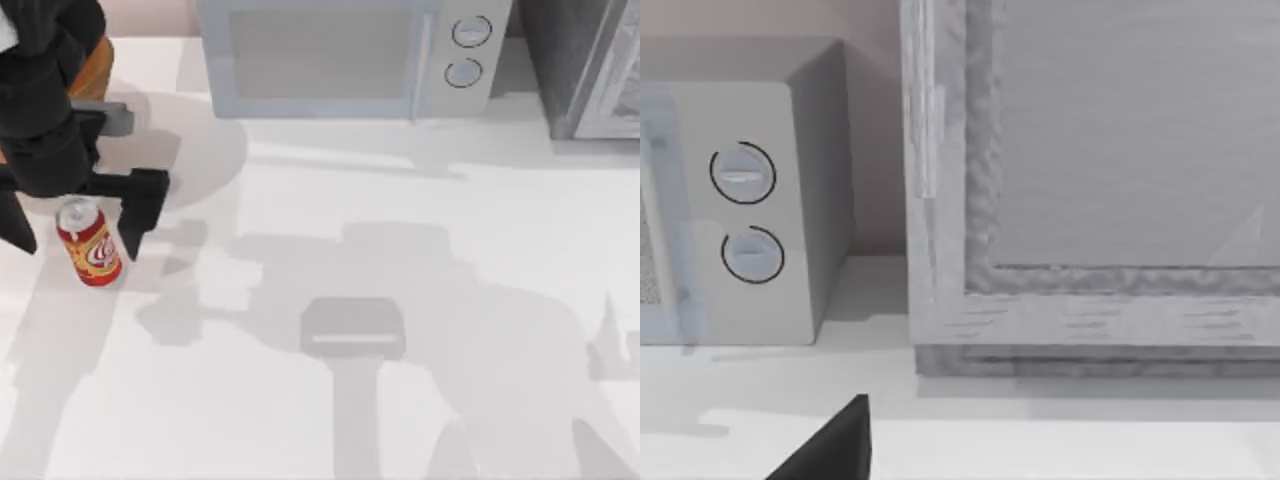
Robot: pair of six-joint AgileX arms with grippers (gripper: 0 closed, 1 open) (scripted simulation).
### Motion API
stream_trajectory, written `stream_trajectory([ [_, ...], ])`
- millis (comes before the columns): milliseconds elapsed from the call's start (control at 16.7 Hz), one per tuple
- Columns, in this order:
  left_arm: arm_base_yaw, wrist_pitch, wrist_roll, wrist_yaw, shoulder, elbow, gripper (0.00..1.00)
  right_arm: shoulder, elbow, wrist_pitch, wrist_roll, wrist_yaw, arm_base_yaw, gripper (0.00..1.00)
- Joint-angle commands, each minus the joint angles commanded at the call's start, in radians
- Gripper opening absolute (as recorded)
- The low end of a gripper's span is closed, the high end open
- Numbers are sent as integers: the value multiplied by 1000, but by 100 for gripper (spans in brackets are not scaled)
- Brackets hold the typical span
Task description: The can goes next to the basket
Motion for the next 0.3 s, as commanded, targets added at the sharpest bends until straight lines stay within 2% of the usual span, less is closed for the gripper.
stream_trajectory([
  [300,44,60,-40,-20,19,35,100,0,0,0,0,0,0,100],
])
